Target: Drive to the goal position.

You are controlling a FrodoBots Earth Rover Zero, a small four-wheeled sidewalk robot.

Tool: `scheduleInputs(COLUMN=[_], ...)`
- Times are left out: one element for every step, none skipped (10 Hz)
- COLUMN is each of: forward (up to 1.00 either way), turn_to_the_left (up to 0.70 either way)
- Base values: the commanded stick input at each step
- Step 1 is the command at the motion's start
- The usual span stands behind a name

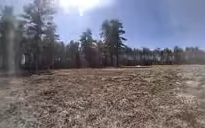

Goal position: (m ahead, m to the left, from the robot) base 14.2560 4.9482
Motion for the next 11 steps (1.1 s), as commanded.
scheduleInputs(forward=[0.5,0.5,0.5,0.5,0.5,0.5,0.5,0.5,0.5,0.5,0.5], turn_to_the_left=[0.0,0.0,0.0,0.0,0.0,0.0,0.0,0.0,0.0,0.0,0.0])
